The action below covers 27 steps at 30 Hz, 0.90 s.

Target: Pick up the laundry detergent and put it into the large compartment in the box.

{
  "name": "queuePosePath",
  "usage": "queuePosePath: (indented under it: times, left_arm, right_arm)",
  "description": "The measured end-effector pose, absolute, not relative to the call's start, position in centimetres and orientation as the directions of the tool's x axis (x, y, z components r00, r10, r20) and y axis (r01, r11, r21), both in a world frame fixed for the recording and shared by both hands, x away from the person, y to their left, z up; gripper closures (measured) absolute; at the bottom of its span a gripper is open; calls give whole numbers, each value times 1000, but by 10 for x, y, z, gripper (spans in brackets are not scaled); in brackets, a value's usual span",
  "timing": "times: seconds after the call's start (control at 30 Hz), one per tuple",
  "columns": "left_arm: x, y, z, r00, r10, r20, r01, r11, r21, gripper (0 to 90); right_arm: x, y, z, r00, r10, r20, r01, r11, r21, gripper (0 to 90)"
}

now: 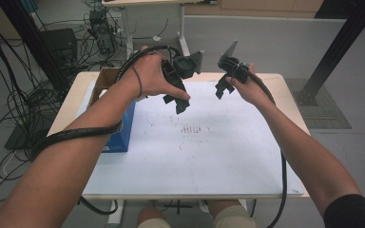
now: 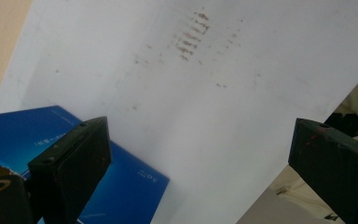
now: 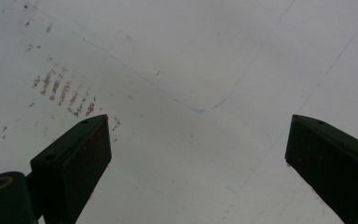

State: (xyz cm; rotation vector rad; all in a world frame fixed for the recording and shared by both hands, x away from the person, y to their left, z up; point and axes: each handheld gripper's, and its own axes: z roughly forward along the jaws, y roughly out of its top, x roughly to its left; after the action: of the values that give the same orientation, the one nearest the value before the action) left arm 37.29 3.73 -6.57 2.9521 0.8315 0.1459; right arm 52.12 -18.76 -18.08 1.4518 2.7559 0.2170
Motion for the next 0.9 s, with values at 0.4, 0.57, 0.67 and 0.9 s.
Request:
queuePosePath:
  times: [0.4,0.57,0.67,0.9]
  left_arm:
    - [370,21,-66,882,466,77,460,-884,77,66]
    - [369,18,-66,885,459,75,453,-887,86,67]
    - [369,16,-67,889,453,70,447,-891,81,67]
    - [368,16,-67,891,449,67,443,-892,86,67]
  right_arm:
    - [522,-192,-180,-565,823,55,821,554,137,70]
    - [522,-193,-180,-563,825,54,822,552,137,69]
    - [522,-193,-180,-565,823,55,821,554,137,69]
    - [522,-192,-180,-565,823,54,821,555,132,69]
